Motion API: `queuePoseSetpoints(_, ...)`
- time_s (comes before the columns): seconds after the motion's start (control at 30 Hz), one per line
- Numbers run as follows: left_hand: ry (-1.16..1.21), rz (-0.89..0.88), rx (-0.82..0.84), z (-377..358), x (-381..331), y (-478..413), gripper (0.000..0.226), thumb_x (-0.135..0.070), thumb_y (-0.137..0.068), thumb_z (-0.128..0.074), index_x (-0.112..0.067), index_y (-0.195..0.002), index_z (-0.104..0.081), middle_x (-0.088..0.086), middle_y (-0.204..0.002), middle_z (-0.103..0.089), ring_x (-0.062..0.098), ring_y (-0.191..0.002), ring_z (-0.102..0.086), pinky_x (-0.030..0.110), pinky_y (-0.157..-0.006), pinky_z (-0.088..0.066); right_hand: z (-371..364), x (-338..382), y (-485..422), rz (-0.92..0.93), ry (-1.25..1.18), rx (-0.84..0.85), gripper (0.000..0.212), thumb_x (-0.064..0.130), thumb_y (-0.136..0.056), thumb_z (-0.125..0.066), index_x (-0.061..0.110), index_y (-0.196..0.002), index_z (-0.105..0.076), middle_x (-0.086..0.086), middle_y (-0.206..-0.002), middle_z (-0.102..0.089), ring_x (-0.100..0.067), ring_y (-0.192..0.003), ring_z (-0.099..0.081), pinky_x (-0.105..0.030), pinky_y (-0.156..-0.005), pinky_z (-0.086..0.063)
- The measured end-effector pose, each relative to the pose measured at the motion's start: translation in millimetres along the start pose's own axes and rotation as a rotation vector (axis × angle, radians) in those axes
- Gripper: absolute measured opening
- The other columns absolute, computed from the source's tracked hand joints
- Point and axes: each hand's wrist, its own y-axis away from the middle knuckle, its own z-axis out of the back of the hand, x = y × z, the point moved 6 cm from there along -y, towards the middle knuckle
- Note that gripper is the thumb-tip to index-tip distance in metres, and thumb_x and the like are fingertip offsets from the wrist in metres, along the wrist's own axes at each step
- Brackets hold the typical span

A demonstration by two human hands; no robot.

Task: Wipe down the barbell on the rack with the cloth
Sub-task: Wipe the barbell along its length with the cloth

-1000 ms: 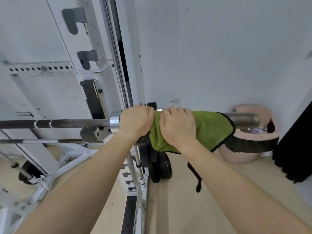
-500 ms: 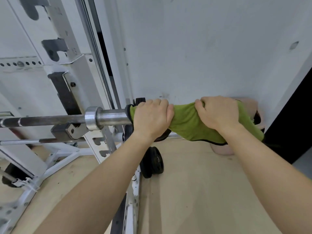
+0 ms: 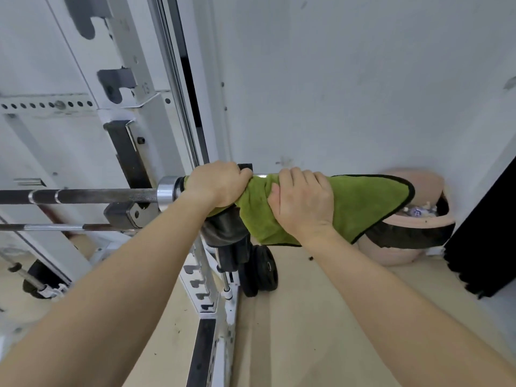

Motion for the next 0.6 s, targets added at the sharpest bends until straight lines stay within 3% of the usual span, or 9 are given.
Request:
queuePoseSetpoints(0.13, 0.054, 0.077, -0.416, 9, -8, 39, 0.042, -0.032, -0.091, -0.028, -0.013, -0.058, -0.045, 0.000, -0.054, -0.047, 0.028, -0.052, -0.047, 0.031, -0.050, -0.031, 3, 21, -30, 0.067, -0.058, 0.200, 0.039, 0.033, -0.099, -0.027, 0.018, -0.071, -0.049, -0.002, -0.072, -0.055, -0.029, -0.066, -0.052, -0.035, -0.061, -0.031)
queuePoseSetpoints(0.23, 0.054, -0.010, -0.598, 3, -8, 57, 0.036, -0.026, -0.096, -0.034, -0.014, -0.065, -0.049, 0.001, -0.059, -0.048, 0.026, -0.056, -0.045, 0.035, -0.055, -0.030, -4, 28, -49, 0.108, -0.171, 0.369, 0.043, 0.033, -0.100, -0.022, 0.019, -0.065, -0.041, -0.003, -0.077, -0.050, -0.029, -0.072, -0.050, -0.036, -0.064, -0.033)
queuePoseSetpoints(0.33, 0.025, -0.045, -0.580, 2, -8, 57, 0.037, -0.029, -0.097, -0.033, -0.013, -0.071, -0.055, 0.002, -0.064, -0.054, 0.026, -0.061, -0.048, 0.035, -0.059, -0.032, -1, 24, -33, 0.148, -0.094, 0.206, 0.043, 0.034, -0.099, -0.024, 0.018, -0.066, -0.047, -0.003, -0.066, -0.055, -0.030, -0.062, -0.055, -0.034, -0.057, -0.032)
queuePoseSetpoints(0.43, 0.032, 0.075, -0.443, 12, -23, 45, 0.043, -0.033, -0.096, -0.030, -0.015, -0.065, -0.054, 0.001, -0.060, -0.052, 0.026, -0.058, -0.049, 0.033, -0.055, -0.030, 0, -4, -8, 0.120, -0.003, 0.081, 0.045, 0.037, -0.096, -0.030, 0.014, -0.073, -0.060, -0.007, -0.064, -0.063, -0.030, -0.055, -0.059, -0.034, -0.055, -0.031)
queuePoseSetpoints(0.53, 0.040, 0.066, -0.309, 17, -64, 21, 0.045, -0.034, -0.098, -0.029, -0.017, -0.066, -0.056, 0.004, -0.064, -0.052, 0.028, -0.059, -0.048, 0.033, -0.056, -0.037, 0, -62, 3, 0.042, 0.035, 0.083, 0.048, 0.044, -0.095, -0.031, 0.013, -0.078, -0.064, -0.007, -0.070, -0.067, -0.031, -0.063, -0.061, -0.036, -0.061, -0.037)
queuePoseSetpoints(0.6, 0.040, 0.010, -0.292, 19, -100, 11, 0.045, -0.035, -0.098, -0.028, -0.018, -0.069, -0.059, 0.005, -0.067, -0.052, 0.029, -0.062, -0.050, 0.033, -0.057, -0.038, 6, -102, 10, -0.009, 0.088, 0.074, 0.051, 0.046, -0.094, -0.030, 0.013, -0.078, -0.065, -0.007, -0.070, -0.067, -0.032, -0.065, -0.062, -0.035, -0.060, -0.033)
